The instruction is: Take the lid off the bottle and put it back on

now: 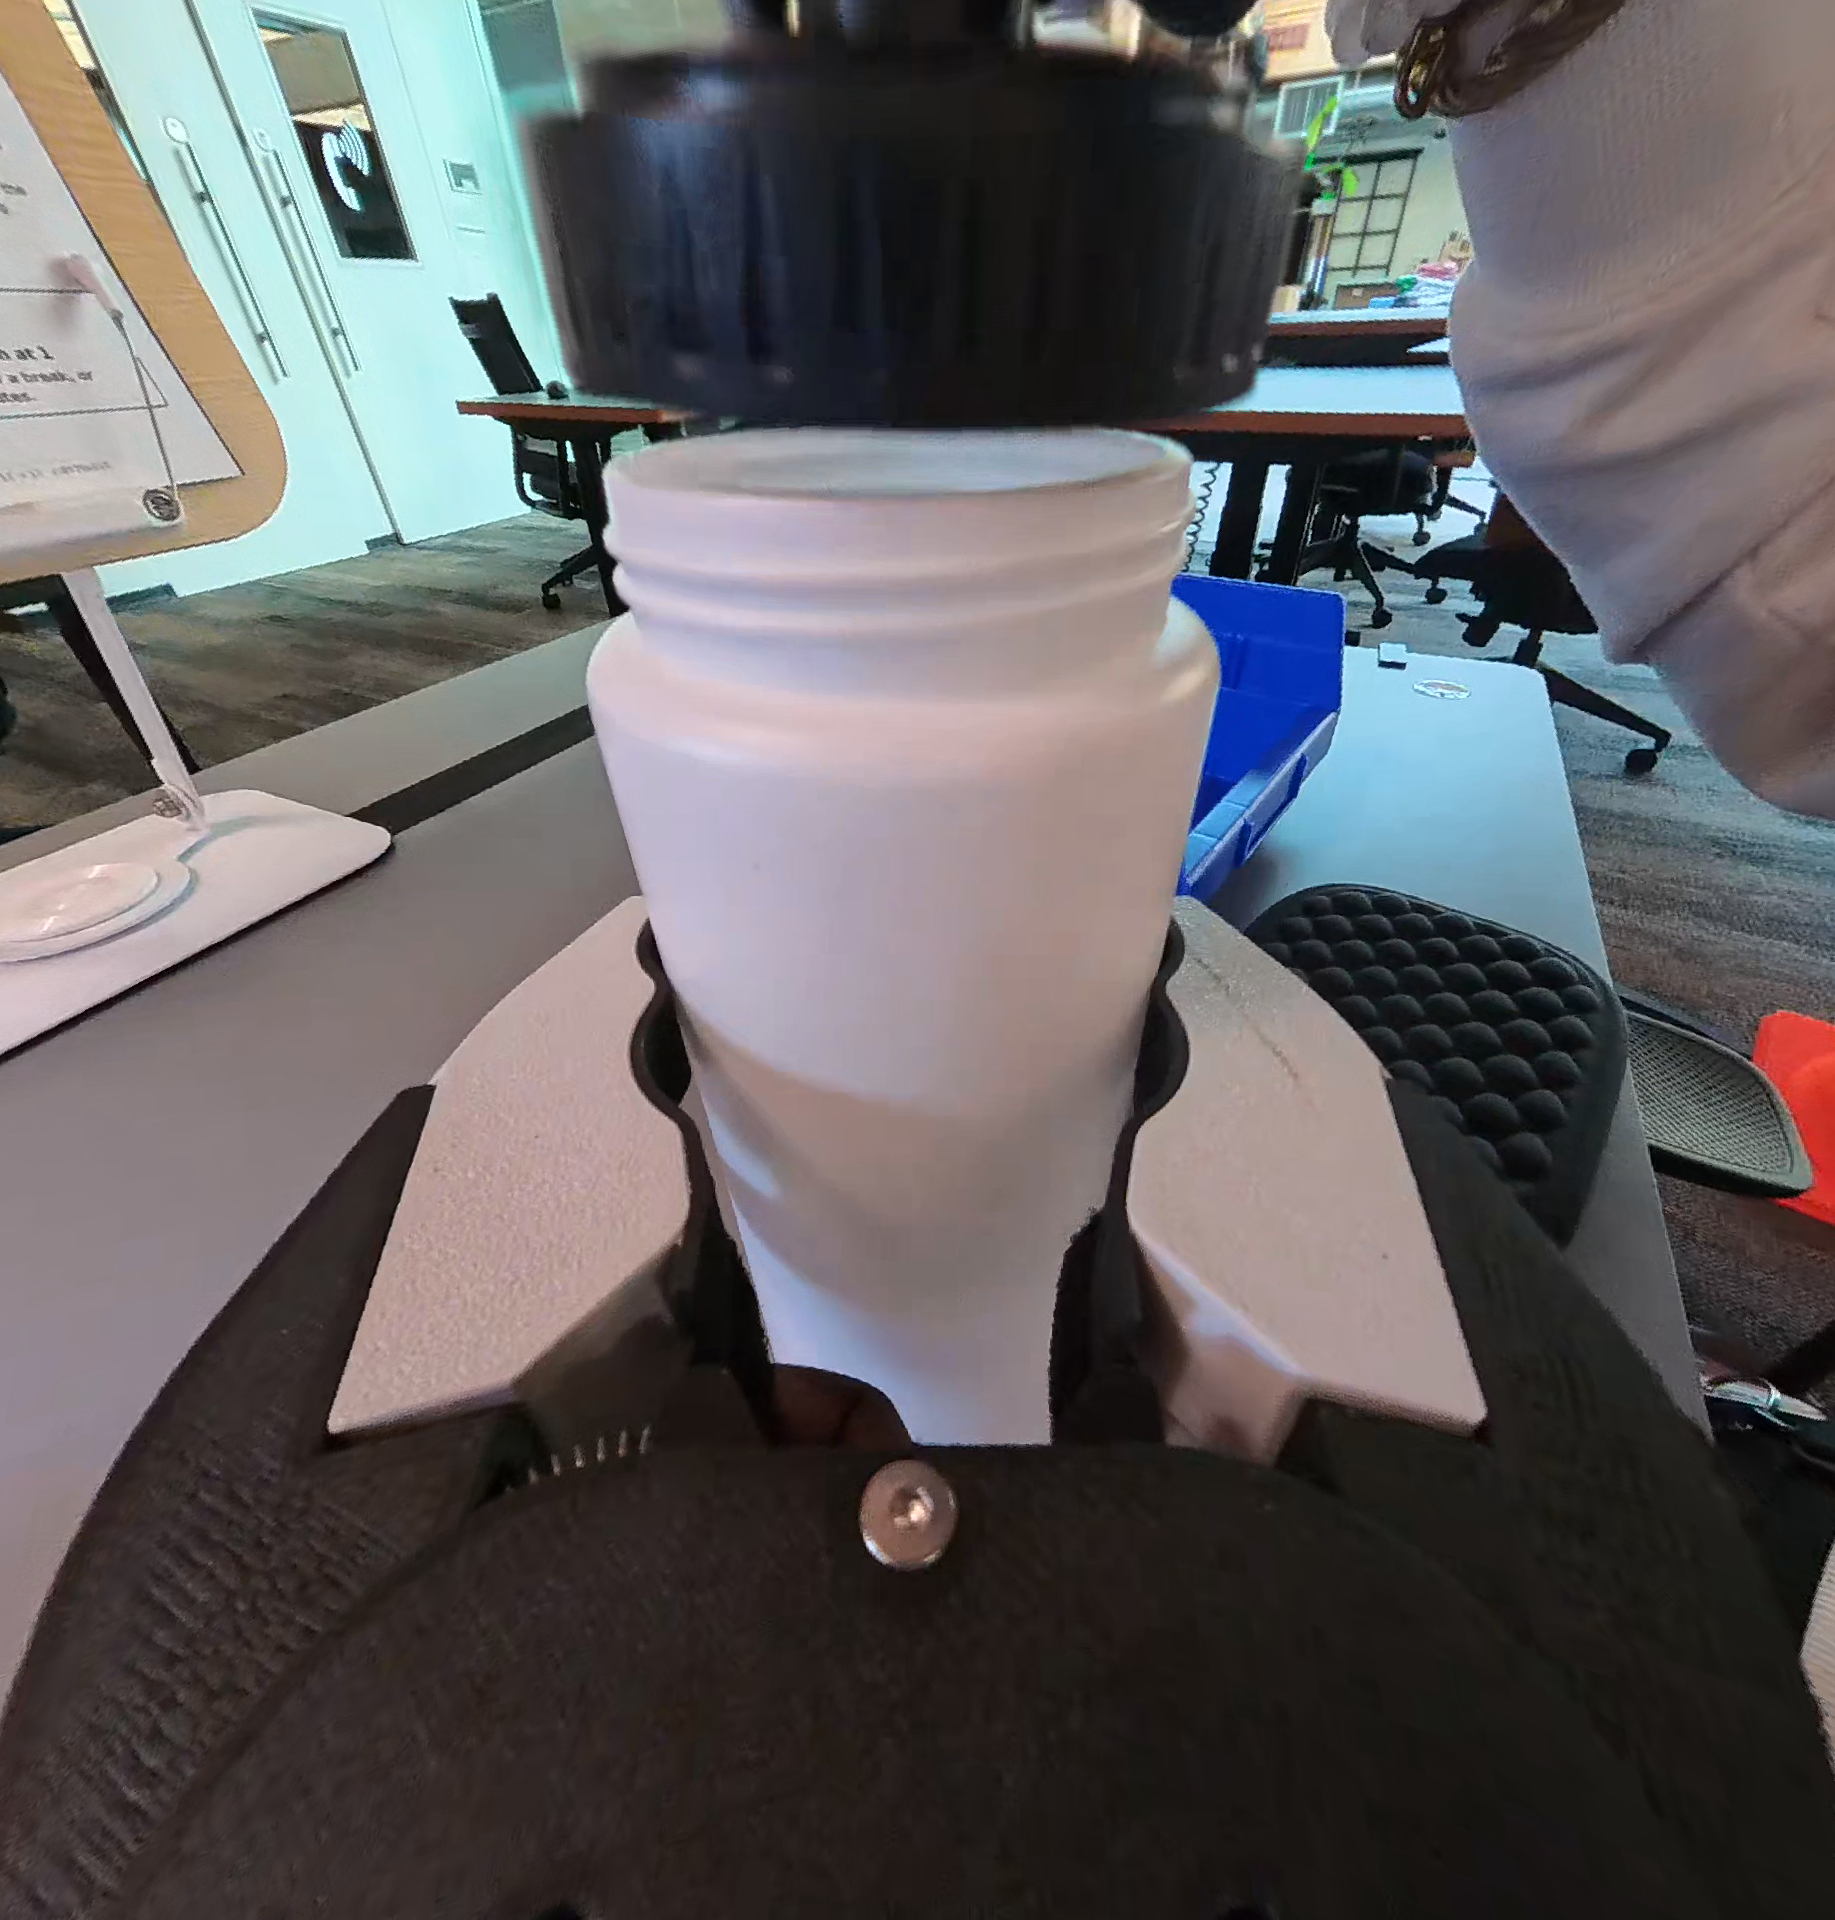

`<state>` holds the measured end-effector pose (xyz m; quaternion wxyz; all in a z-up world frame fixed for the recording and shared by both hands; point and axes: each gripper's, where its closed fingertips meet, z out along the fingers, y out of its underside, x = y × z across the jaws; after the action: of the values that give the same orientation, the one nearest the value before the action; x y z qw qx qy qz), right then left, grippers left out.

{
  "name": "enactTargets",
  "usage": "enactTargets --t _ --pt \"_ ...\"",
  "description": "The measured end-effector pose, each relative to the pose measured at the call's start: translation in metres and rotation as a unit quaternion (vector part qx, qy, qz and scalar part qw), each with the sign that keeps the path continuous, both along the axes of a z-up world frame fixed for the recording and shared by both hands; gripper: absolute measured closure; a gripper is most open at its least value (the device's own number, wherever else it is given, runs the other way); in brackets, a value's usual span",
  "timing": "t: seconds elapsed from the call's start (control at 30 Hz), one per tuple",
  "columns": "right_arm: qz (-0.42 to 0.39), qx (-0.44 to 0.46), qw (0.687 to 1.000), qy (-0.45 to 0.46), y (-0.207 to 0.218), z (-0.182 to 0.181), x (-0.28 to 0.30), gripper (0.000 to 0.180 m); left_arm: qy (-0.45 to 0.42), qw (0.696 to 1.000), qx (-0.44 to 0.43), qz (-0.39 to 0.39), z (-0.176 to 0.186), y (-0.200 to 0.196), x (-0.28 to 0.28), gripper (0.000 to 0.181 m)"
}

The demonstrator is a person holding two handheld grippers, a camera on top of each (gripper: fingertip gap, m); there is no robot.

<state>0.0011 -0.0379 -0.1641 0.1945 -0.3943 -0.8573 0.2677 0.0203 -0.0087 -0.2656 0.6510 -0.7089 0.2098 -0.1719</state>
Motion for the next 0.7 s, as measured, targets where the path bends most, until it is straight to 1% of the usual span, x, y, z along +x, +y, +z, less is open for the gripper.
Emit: enactTargets --t 0.13,0.27,0.47,0.7 --pt "-0.010 0.012 1.000 -0.020 0.001 -0.016 0.000 0.156 0.000 1.000 -0.002 -0.001 0.000 0.000 0.000 0.094" --pt "-0.017 -0.012 1.000 -0.002 0.001 -0.016 -0.002 0.156 -0.001 1.000 -0.002 0.001 0.000 0.000 -0.001 0.094" --pt "-0.041 -0.022 0.999 -0.012 0.001 -0.017 -0.002 0.156 -0.001 1.000 -0.003 0.003 0.000 0.000 -0.001 0.095" --pt "-0.106 -0.019 0.994 0.009 0.001 -0.017 -0.004 0.157 0.003 1.000 -0.008 0.006 -0.001 0.000 -0.002 0.095"
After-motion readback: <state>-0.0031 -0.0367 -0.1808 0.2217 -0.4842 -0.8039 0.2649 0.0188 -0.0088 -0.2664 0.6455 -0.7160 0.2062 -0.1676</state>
